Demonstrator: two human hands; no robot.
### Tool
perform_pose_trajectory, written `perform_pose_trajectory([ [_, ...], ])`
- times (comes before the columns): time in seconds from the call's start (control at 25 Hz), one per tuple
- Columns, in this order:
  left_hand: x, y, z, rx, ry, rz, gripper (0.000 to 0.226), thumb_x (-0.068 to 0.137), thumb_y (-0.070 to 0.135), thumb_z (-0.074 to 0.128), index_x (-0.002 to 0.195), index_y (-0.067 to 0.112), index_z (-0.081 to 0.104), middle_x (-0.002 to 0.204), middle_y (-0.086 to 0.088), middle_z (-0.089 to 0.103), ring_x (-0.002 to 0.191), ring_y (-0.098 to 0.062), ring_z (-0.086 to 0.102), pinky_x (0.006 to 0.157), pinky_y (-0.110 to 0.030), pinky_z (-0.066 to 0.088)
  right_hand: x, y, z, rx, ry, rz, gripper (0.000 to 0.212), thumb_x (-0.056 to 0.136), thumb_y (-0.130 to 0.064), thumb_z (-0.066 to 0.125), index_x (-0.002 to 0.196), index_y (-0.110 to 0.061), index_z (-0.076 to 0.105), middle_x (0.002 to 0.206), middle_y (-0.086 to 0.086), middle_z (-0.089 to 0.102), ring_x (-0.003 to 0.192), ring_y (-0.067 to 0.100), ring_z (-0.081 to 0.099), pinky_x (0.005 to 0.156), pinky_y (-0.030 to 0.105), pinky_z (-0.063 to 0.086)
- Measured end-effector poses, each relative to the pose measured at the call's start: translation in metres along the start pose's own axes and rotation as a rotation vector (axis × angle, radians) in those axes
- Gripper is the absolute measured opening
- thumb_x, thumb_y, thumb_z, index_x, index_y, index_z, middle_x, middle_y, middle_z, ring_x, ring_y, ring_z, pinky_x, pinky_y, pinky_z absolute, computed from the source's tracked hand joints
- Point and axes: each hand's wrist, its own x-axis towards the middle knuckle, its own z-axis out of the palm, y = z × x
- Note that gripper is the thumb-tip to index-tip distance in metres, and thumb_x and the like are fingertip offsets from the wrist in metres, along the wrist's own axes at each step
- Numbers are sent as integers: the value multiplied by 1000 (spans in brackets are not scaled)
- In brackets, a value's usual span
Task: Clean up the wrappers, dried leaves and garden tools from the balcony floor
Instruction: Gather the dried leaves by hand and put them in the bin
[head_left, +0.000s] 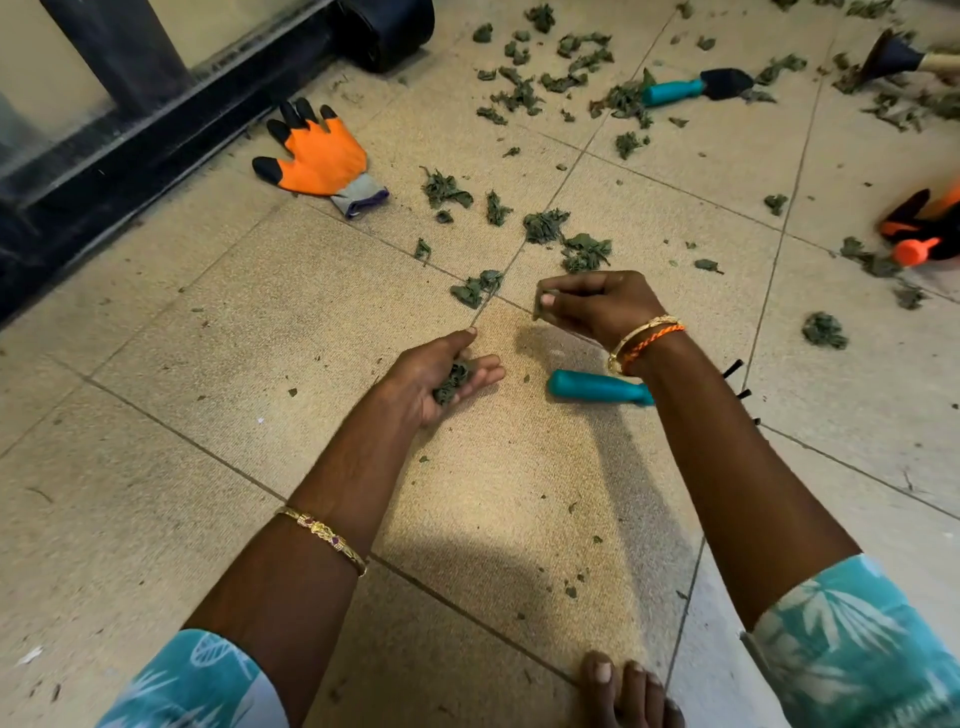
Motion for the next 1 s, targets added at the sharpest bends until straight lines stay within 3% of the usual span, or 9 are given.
perform_pose_trajectory([
  [0.2, 3, -8, 20, 13, 58, 85, 34, 99, 35, 48, 92, 4, 62, 57, -7, 66, 40, -11, 57, 34, -17, 44, -28, 17, 52, -761, -66, -254, 25, 85, -2, 57, 105, -10, 70, 94, 5, 68, 85, 13, 62, 69, 21, 48],
  [0.28, 4, -8, 18, -89, 99, 96, 32, 99, 32, 49, 91, 4, 62, 62, -8, 64, 47, -15, 60, 41, -23, 50, -30, 24, 63, -941, -166, -342, 38, 87, -2, 46, 118, -15, 64, 102, 5, 65, 103, 23, 56, 79, 28, 44],
  [0.4, 9, -8, 8, -139, 147, 98, 35, 98, 35, 50, 98, 1, 61, 80, -14, 66, 70, -22, 62, 64, -29, 55, -30, 34, 73, -1172, -294, -286, 46, 89, -11, 44, 134, -22, 48, 123, 4, 61, 136, 30, 26, 105, 43, 28],
  [0.48, 8, -4, 3, -95, 177, 102, 33, 98, 33, 49, 85, 5, 61, 66, -8, 63, 57, -16, 58, 48, -22, 51, -27, 32, 76, -1119, -217, -344, 40, 87, -10, 50, 126, -20, 56, 127, 4, 57, 134, 28, 26, 104, 41, 28],
  [0.6, 5, 3, -9, -93, 209, 113, 37, 99, 29, 47, 67, 14, 52, 45, 3, 51, 37, -7, 44, 33, -13, 35, 6, 20, 66, -863, 76, -416, 29, 87, -10, 54, 114, -12, 63, 124, 14, 52, 118, 28, 45, 93, 30, 39],
  [0.76, 2, 6, -31, -175, 256, 107, 31, 93, 24, 49, 64, 18, 40, 43, 5, 40, 33, -7, 36, 32, -12, 26, 69, 32, 64, -1150, -105, -283, 59, 87, -36, 60, 138, -15, 40, 142, 19, 36, 131, 35, 32, 106, 41, 32],
  [0.84, -2, 8, -36, -185, 289, 141, 29, 84, 28, 54, 62, 19, 39, 43, 6, 37, 35, -8, 33, 34, -12, 25, 71, 51, 80, -1270, -172, -440, 42, 89, -21, 58, 128, -8, 51, 135, 22, 46, 127, 36, 39, 107, 42, 32],
  [0.92, -2, 10, -41, -178, 319, 177, 27, 82, 25, 55, 62, 18, 40, 43, 6, 39, 36, -8, 34, 34, -14, 25, 61, 69, 91, -1255, -104, -654, 19, 83, 6, 51, 98, 2, 63, 104, 24, 61, 102, 38, 54, 89, 43, 46],
  [1.0, 0, 10, -45, -186, 321, 183, 26, 87, 18, 53, 63, 16, 43, 45, 4, 44, 36, -8, 39, 32, -14, 27, 51, 75, 92, -1247, -23, -745, 24, 79, 13, 46, 90, 2, 65, 93, 19, 64, 93, 35, 55, 75, 38, 47],
])
